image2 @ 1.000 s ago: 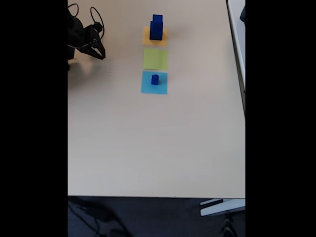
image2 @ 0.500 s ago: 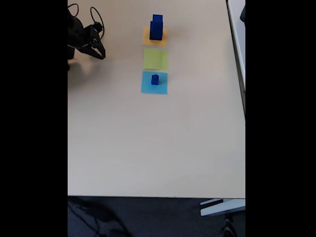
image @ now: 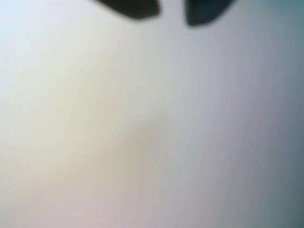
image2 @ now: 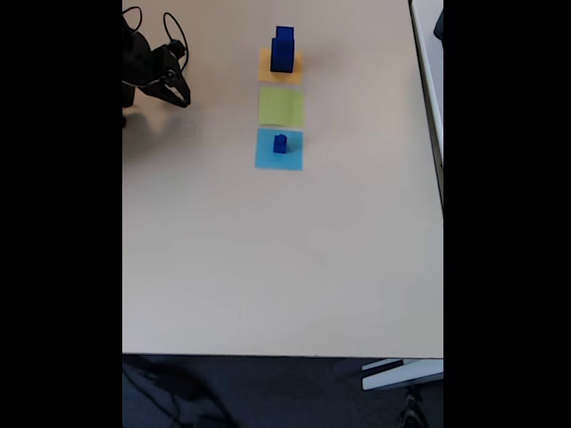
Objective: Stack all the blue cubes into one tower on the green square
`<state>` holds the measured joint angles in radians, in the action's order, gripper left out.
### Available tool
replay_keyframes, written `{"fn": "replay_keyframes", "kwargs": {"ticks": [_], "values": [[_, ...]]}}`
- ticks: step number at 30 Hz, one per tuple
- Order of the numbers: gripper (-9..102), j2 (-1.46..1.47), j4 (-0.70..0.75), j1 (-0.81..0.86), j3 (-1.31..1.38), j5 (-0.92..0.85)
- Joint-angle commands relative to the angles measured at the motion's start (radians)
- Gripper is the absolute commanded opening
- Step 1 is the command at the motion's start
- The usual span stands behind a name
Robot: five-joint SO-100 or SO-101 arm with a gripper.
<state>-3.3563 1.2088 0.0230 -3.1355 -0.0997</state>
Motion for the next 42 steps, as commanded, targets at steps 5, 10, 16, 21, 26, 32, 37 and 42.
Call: {"fn": "replay_keyframes", "kwargs": {"ticks": [5, 10, 16, 21, 26, 32, 37, 42], "values": [[0, -0.026, -0.017, -0.003, 0.009, 0.003], [0, -0.026, -0.014, -0.005, 0.017, -0.009], [0, -0.026, -0.017, -0.008, 0.015, -0.011], [0, -0.026, -0.017, 0.003, 0.014, 0.008], [0, -0.026, -0.077, 0.008, 0.038, 0.094], [0, -0.026, -0.204, -0.006, 0.12, 0.245], [0, -0.026, -0.354, -0.02, 0.133, 0.4], [0, -0.026, -0.459, -0.009, 0.155, 0.535]]}}
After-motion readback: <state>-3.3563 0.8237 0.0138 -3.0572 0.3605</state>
